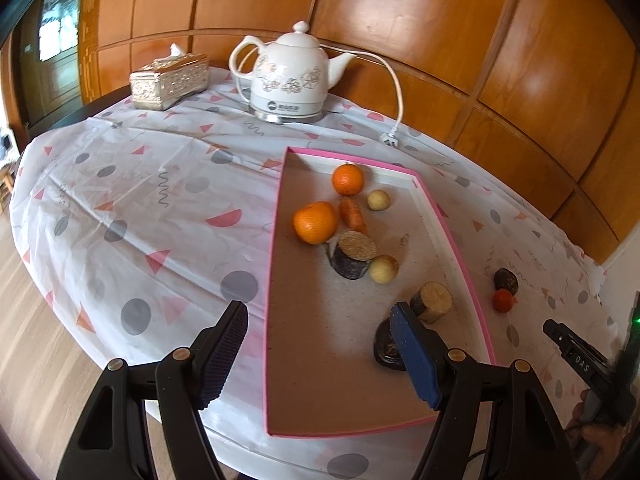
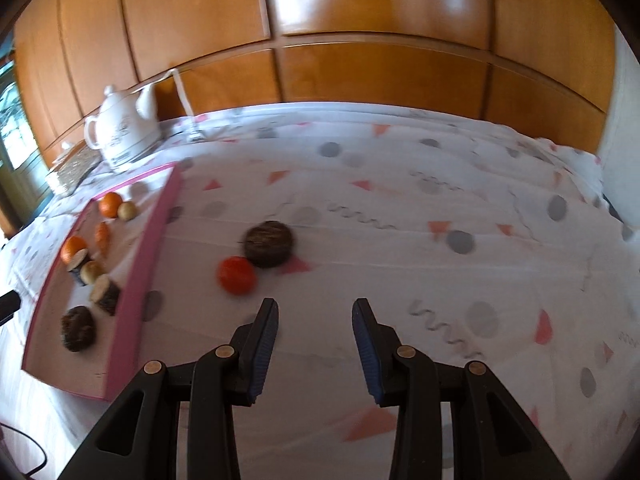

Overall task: Organize fruits
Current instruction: 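Move the left tool toward the red tomato beside the tray, then grasp the red tomato with the left tool and lift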

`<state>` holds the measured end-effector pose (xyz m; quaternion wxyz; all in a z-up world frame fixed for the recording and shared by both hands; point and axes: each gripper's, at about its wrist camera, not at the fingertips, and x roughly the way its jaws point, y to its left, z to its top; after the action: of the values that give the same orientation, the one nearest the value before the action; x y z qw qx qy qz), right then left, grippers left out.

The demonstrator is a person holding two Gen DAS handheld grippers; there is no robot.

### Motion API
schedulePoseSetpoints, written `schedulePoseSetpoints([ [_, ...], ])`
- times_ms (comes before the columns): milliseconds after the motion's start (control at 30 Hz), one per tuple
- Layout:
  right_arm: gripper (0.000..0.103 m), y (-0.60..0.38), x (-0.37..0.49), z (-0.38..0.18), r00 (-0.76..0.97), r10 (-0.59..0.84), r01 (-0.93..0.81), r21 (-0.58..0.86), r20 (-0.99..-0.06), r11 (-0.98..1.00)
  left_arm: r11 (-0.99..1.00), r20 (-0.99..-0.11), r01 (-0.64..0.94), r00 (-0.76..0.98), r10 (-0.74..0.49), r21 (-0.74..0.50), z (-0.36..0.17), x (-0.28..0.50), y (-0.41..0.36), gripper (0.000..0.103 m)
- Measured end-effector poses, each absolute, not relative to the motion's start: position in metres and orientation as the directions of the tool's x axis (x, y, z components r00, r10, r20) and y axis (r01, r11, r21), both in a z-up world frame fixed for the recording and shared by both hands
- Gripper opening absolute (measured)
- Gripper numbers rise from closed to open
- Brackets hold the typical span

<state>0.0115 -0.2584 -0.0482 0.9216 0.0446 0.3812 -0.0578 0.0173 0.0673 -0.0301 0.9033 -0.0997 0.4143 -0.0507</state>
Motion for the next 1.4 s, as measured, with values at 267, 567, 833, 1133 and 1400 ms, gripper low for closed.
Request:
schedulePoseSetpoints([
  [267,0.039,-0.298,0.002,-0.053,0.691,-0.158,0.254,0.031,-0.705,0.967,0.975,-0.743,0.116,0.631,-0.221,-0.191,-0.025,0.023,0.042,0.074],
  [567,0.039,-0.345,-0.006,-0.060,0.663,-0.267,0.395,0.024,-0.700,0.918,0.948,-0.745,0.280,0.598,-0.295,-0.150,-0.017,0.031,-0.003,0.074],
  [833,0.039,-0.388,-0.018,-0.065,0.623,-0.350,0.513,0.028,-0.699,0.858,0.903,-0.749,0.413,0.560,-0.355,-0.119,-0.011,0.042,-0.047,0.074],
  [1133,0.039,-0.409,-0.024,-0.075,0.589,-0.381,0.567,0.029,-0.713,0.823,0.846,-0.759,0.529,0.521,-0.390,-0.072,-0.012,0.055,-0.093,0.074],
  [1400,0.039,-0.416,-0.026,-0.077,0.592,-0.390,0.585,0.043,-0.705,0.810,0.796,-0.803,0.602,0.443,-0.400,-0.064,-0.030,0.071,-0.136,0.065],
])
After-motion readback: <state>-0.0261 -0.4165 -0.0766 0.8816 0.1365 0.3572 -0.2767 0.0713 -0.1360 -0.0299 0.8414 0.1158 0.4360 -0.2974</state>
